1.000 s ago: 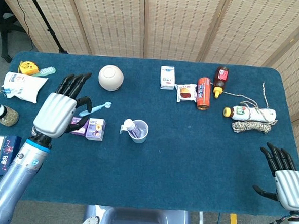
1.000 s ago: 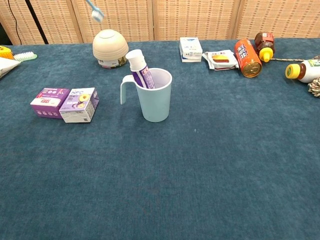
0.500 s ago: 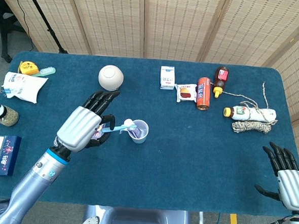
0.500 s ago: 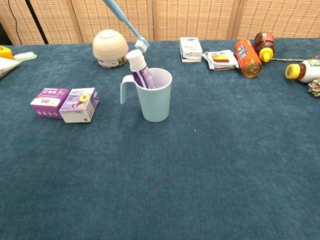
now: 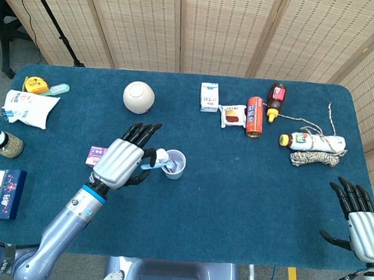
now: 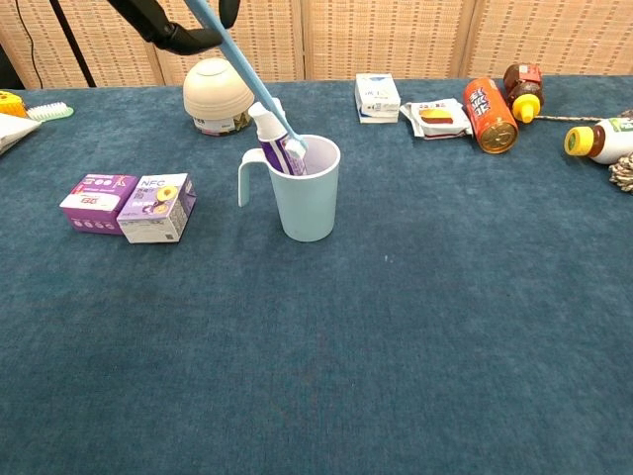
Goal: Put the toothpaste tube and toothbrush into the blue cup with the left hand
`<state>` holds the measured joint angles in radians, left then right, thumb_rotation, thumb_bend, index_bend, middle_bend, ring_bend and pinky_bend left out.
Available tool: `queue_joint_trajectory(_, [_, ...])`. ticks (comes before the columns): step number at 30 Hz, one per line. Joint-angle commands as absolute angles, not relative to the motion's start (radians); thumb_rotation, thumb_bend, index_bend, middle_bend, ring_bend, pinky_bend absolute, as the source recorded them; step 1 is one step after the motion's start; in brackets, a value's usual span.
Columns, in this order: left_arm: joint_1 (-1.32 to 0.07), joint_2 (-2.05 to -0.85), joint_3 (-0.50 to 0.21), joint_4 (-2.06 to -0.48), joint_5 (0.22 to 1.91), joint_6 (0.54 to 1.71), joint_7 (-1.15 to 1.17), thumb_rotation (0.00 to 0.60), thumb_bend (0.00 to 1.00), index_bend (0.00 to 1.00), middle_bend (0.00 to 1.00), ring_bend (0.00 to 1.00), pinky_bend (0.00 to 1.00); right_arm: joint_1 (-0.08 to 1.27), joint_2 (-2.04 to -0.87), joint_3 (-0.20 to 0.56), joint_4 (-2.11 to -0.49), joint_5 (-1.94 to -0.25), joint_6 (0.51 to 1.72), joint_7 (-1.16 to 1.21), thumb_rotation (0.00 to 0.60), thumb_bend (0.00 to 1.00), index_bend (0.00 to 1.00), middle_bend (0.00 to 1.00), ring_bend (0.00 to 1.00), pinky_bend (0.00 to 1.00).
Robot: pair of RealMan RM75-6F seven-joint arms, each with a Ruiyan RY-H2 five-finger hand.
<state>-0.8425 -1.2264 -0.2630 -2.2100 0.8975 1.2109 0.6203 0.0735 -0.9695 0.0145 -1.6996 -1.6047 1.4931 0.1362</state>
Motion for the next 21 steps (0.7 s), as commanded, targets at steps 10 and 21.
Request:
queue_joint_trajectory(10, [-0.895, -1.294, -0.265, -2.165, 0.806, 1.229, 0.670, 0.600, 0.37, 0.60, 0.00, 0.00, 0.00, 0.076, -0.968, 0.015, -1.697, -1.602, 1.487, 0.144, 0.600, 0.00, 0.00, 0.00, 0.00, 0.00])
queue_joint_trajectory(21, [-0.962, -1.405, -0.277, -2.063, 0.697, 1.225, 0.705, 0.600, 0.37, 0.55, 0.00, 0.00, 0.00, 0.082, -0.970, 0.017, -1.694, -1.591, 1.471, 0.145, 0.600, 0.00, 0.00, 0.00, 0.00, 0.00])
